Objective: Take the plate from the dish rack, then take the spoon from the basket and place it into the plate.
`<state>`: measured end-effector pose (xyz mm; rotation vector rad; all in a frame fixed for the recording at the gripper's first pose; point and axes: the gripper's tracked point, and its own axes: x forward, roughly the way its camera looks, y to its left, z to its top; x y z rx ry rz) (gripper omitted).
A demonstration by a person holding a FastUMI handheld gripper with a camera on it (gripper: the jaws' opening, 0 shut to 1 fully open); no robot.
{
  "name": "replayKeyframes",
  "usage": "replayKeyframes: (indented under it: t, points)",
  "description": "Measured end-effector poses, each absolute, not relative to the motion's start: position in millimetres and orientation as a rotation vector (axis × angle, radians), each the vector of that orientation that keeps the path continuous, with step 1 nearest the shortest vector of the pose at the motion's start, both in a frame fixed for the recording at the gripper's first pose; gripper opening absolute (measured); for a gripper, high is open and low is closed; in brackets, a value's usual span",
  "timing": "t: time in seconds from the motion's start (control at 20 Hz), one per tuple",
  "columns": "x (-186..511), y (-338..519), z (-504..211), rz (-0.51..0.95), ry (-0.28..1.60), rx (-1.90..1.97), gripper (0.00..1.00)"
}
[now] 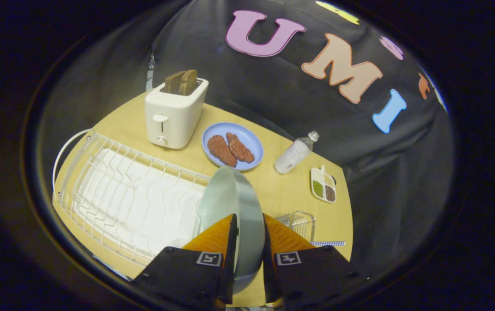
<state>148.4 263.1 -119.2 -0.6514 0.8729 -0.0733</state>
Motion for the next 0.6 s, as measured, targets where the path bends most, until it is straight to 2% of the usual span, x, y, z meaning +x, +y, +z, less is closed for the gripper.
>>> replayKeyframes:
  t: [0.45,0.6]
  points:
    - [157.3,270.3,-99.0,-0.060,0.826,-0.621,0.31]
    - [149.9,271.9,-90.9,-0.039,0.838,-0.567,0.25]
